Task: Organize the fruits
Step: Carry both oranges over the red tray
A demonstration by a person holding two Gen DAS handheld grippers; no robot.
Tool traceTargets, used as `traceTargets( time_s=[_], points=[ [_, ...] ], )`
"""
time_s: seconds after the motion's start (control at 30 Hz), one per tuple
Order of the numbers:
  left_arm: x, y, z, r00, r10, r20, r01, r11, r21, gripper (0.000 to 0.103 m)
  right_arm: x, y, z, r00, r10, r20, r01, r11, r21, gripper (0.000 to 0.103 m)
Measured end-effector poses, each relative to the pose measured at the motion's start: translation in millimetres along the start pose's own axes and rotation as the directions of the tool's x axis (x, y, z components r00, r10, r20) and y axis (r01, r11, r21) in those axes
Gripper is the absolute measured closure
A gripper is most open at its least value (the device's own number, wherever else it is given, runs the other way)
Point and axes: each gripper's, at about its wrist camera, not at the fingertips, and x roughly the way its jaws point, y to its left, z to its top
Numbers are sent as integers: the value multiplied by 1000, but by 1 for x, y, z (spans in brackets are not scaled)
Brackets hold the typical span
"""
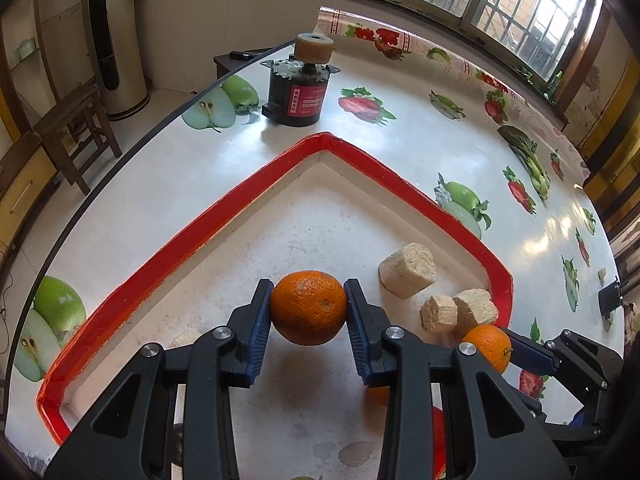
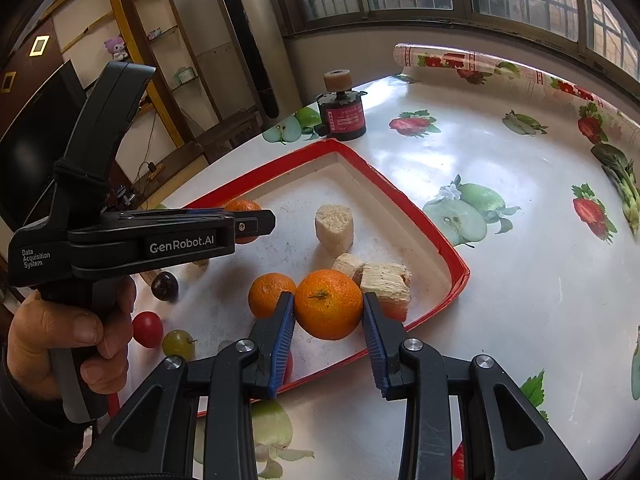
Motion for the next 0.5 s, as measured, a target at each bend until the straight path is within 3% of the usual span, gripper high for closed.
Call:
traceTargets(
  time_s=[0.5],
  points=[
    [13,1,-2,999,8,-35,-8,1000,2,70,14,0,-2,1000,16,-26,-16,1000,0,68]
  ],
)
